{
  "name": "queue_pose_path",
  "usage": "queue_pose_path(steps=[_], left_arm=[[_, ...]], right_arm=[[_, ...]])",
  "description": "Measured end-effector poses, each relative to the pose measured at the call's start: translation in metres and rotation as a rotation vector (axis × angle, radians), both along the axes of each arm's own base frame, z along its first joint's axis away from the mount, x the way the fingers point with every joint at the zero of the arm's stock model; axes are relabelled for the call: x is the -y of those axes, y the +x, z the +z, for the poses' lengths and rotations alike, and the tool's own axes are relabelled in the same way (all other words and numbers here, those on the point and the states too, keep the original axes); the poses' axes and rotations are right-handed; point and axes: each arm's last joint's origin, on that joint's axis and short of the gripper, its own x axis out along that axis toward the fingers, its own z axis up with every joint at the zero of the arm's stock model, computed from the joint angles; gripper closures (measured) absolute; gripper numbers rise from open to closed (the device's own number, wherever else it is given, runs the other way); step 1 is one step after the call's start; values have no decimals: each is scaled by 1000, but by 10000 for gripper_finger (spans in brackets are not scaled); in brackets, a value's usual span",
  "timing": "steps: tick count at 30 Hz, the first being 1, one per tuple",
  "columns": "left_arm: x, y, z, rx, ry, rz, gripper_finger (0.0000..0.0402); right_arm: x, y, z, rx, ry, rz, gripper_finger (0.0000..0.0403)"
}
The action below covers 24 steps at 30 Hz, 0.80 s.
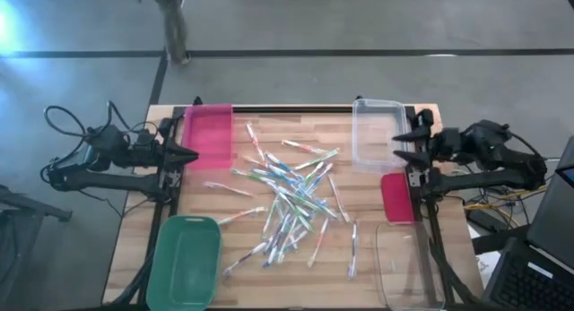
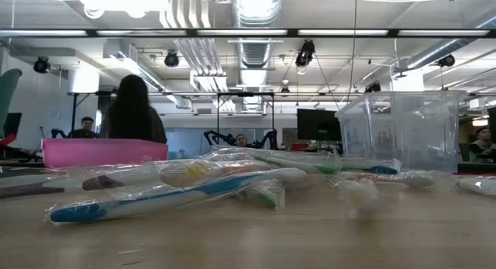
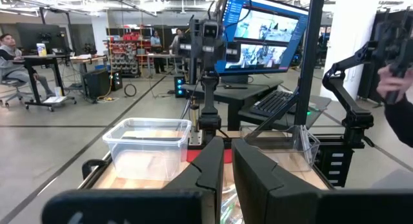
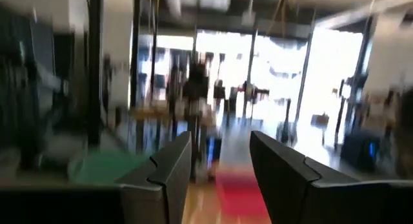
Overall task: Pick & Place Toothbrushes
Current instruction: Adjust the top transparent bin
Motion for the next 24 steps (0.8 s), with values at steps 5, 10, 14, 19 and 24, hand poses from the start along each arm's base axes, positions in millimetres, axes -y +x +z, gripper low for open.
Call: queue_pose_path(steps=[5, 10, 14, 19, 24], left_arm=[[0, 0, 0, 0, 0, 0, 362], [0, 0, 0, 0, 0, 0, 362], [0, 0, 0, 0, 0, 0, 362], [0, 0, 0, 0, 0, 0, 362], [0, 0, 0, 0, 0, 1, 362]], right_arm=[[0, 0, 24, 250, 101, 35, 237], [1, 19, 40, 406, 33, -15, 239], [1, 41, 62, 390, 3, -33, 247], [2, 78, 94, 381, 19, -59, 260], [2, 119, 118, 320, 39, -50, 274]])
